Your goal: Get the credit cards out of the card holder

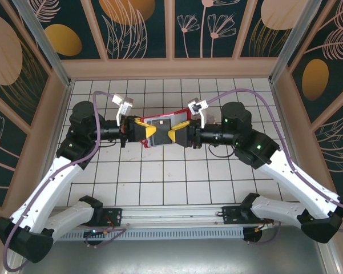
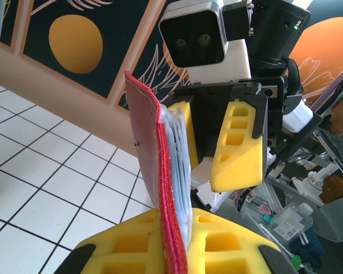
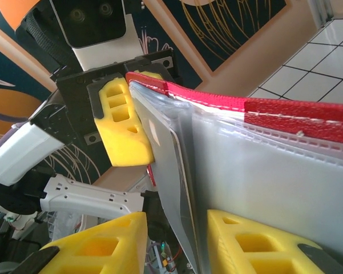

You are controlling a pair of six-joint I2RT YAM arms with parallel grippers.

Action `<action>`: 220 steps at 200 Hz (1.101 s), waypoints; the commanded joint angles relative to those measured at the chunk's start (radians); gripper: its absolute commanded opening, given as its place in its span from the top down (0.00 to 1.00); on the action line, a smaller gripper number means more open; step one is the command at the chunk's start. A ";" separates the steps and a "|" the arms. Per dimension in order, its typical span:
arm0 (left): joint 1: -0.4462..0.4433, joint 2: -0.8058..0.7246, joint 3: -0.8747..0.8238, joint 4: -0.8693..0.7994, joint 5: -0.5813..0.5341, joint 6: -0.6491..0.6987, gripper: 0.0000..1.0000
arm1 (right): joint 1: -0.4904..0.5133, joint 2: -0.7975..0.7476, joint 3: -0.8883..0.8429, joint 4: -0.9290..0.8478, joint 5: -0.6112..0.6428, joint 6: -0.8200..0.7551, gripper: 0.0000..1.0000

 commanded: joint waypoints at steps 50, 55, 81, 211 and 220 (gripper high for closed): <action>0.002 0.013 0.019 0.041 0.016 0.001 1.00 | 0.031 0.005 0.016 0.063 -0.094 -0.007 0.70; 0.002 0.014 0.020 0.041 0.016 0.001 1.00 | 0.031 0.004 0.016 0.061 -0.092 -0.008 0.71; 0.002 0.017 0.018 0.036 0.014 0.004 1.00 | 0.030 -0.010 0.008 0.058 -0.073 -0.013 0.78; 0.002 0.031 0.012 0.041 0.005 0.001 1.00 | 0.031 -0.053 -0.020 0.083 -0.088 -0.011 0.92; 0.002 0.031 0.012 0.041 0.007 0.001 1.00 | 0.031 -0.053 -0.020 0.085 -0.093 -0.009 0.94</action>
